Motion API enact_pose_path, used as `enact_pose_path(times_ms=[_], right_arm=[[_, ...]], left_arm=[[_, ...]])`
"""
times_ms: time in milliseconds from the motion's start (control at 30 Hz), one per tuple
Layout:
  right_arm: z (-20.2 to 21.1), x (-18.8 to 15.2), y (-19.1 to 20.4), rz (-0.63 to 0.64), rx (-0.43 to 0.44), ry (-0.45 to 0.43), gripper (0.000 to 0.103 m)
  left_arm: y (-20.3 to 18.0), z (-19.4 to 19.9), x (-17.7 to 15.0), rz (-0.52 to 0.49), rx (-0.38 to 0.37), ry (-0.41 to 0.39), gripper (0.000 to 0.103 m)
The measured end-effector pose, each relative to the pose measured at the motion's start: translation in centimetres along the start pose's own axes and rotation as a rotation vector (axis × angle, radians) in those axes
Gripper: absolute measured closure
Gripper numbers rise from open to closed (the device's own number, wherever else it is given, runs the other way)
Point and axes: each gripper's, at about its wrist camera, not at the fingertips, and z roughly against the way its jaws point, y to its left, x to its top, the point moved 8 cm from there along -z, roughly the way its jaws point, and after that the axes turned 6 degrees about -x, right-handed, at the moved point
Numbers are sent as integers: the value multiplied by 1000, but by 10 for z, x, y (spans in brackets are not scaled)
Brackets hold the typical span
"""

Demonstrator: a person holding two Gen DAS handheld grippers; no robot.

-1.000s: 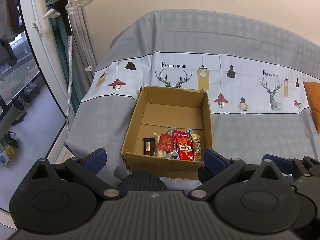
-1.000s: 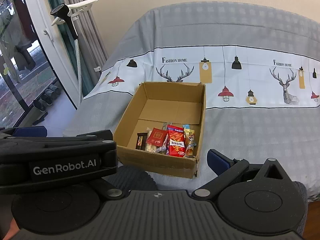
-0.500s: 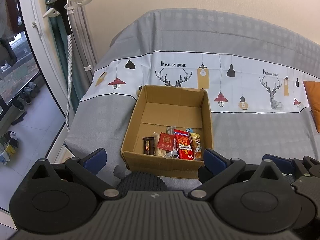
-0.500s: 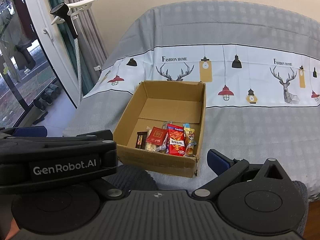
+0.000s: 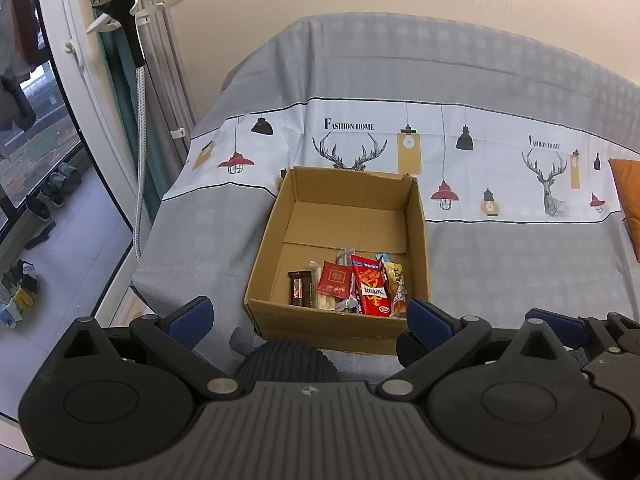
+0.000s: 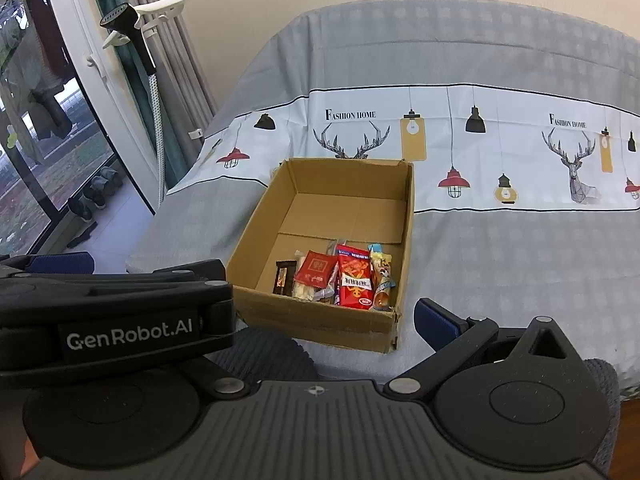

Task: Organize snacks

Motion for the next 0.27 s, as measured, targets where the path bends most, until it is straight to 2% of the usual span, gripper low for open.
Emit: enact_pose_path(times_ms=[267], right_arm=[[-2, -2, 0, 0, 1, 3, 1]], left_arm=[[-2, -1, -2, 1, 3, 4, 0]])
